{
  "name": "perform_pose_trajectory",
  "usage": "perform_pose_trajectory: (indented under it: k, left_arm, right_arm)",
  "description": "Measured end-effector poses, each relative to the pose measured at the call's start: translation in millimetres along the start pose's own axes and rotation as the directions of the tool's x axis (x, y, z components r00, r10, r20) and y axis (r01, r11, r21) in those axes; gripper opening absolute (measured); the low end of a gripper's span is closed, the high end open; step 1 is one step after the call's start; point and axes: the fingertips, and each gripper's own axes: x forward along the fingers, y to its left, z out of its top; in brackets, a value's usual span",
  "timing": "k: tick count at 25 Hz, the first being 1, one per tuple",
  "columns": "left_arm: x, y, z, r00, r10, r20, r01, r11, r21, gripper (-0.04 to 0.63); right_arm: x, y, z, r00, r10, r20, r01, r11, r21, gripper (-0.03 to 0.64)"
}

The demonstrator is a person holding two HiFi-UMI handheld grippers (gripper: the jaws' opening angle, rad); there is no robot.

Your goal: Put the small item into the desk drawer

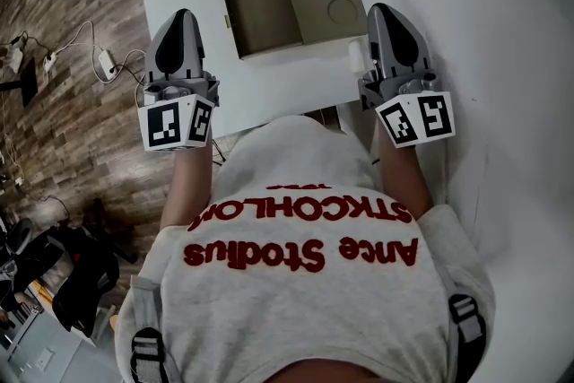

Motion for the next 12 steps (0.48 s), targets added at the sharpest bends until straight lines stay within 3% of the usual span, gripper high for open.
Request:
perform_pose_trajectory:
  k: [4,7,12]
  left_arm:
    - [8,-4,-3,0.999,-0.047,-0.006,0.047,0.999,-0.006,0.008]
    - [14,-7,-2,0.997,-0.082,-0.003,0.082,0.997,0.0,0.008]
    - [20,4,11,0.995,-0.096,0.011,0.096,0.995,0.015,0.008]
  right_arm:
    - [4,-2,1,1.0,-0.021,0.004,0.021,1.0,-0.021,0.005]
    - [10,-4,3,1.0,-0.019,0.006,0.019,1.0,0.021,0.005]
    - [20,3,15,0.999,-0.031,0.005,0.031,0.999,0.016,0.005]
